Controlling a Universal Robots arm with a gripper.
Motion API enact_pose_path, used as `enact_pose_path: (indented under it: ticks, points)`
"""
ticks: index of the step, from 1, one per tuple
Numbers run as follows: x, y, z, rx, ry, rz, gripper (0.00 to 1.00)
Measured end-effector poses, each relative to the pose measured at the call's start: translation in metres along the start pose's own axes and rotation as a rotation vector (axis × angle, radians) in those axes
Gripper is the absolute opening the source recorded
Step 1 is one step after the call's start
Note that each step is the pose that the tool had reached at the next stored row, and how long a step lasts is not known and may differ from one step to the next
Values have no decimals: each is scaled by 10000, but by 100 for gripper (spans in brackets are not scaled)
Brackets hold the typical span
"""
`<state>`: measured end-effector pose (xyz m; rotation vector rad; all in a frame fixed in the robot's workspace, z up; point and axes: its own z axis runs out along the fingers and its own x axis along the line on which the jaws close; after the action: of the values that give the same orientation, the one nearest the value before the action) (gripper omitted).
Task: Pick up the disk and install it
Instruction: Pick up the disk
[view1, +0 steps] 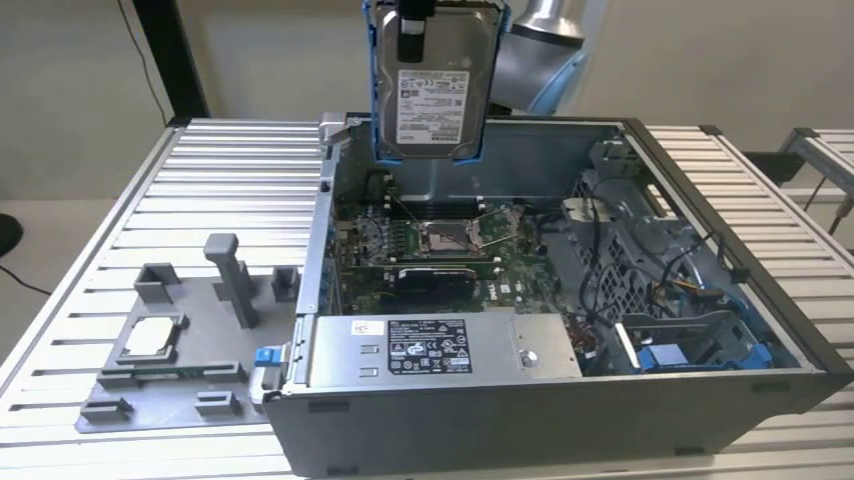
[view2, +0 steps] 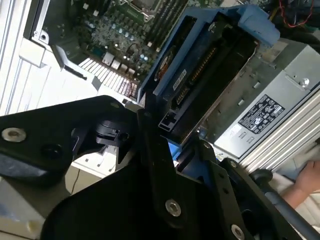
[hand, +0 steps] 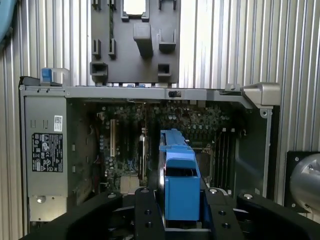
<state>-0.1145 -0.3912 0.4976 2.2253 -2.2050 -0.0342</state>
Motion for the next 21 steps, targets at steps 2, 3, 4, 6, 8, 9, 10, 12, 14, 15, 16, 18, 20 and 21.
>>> enact_pose_path:
  ticks: [2,3,4,6,8,9,10,12,14,15,16,18,20,21]
  points:
    - [1,-66,-1,0,0,1,0]
    - [1,-100,-2,0,0,0,0]
    - [1,-134,-3,0,0,-1,0]
    - [2,-201,-5,0,0,1,0]
    - [3,-271,-6,0,0,0,0]
    - [3,-302,-7,0,0,1,0]
    - [3,-336,-7,0,0,2,0]
    - [4,-403,-9,0,0,0,0]
    - [4,-469,-10,0,0,1,0]
    - [4,-502,-11,0,1,0,0]
    - [5,-534,-12,0,0,0,0]
    - [6,-597,-13,0,0,1,0]
    - [6,-660,-14,0,0,0,0]
    - [6,-690,-15,0,0,0,0]
